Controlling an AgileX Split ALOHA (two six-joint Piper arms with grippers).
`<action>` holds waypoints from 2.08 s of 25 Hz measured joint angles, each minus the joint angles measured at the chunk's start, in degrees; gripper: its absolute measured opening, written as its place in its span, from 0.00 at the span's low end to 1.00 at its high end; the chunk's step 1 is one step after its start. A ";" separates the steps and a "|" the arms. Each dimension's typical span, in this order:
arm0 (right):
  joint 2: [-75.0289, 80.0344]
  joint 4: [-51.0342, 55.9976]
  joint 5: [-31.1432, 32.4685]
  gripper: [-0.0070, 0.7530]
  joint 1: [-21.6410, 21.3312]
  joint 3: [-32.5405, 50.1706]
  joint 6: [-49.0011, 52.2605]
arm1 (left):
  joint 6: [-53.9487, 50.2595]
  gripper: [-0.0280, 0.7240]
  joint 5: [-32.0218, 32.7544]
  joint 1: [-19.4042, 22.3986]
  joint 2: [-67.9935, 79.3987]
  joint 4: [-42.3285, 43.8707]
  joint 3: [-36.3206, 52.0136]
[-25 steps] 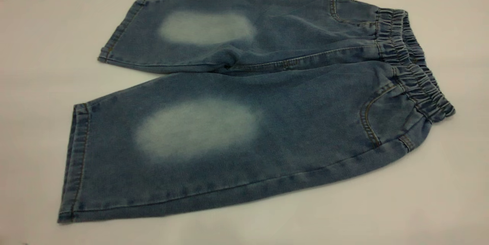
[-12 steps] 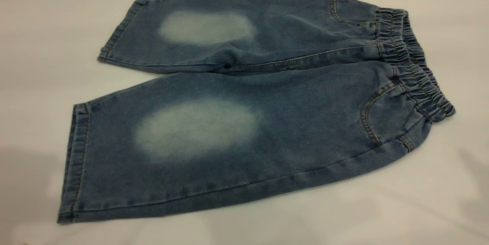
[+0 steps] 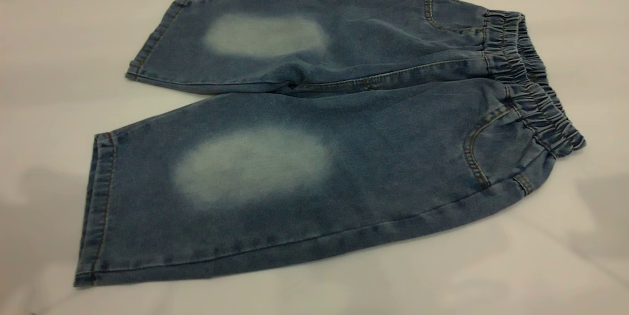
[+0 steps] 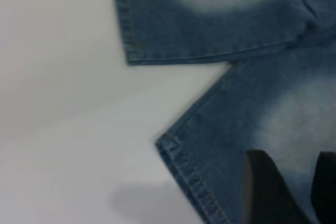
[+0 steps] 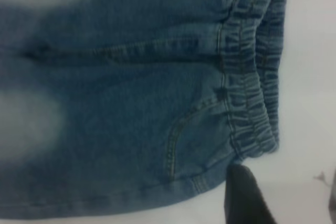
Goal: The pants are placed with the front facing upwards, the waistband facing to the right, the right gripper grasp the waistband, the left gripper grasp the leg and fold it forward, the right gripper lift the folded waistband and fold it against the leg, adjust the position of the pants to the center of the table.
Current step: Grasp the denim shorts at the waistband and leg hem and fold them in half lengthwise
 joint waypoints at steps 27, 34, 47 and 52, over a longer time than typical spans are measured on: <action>35.32 18.73 -12.66 0.60 0.00 -0.06 -15.65 | 12.88 0.61 -2.28 -9.90 18.05 -6.88 0.00; 37.78 34.56 -6.89 0.60 0.00 -0.50 -29.84 | 12.84 0.61 -2.05 -9.90 17.99 -7.30 0.00; 38.59 47.69 1.75 0.60 -13.34 -1.00 -43.47 | 13.82 0.61 -1.52 -11.61 17.99 -8.56 0.00; 42.08 55.22 4.65 0.60 -21.85 -1.00 -49.96 | 14.16 0.61 -2.96 -12.76 17.99 -8.22 0.00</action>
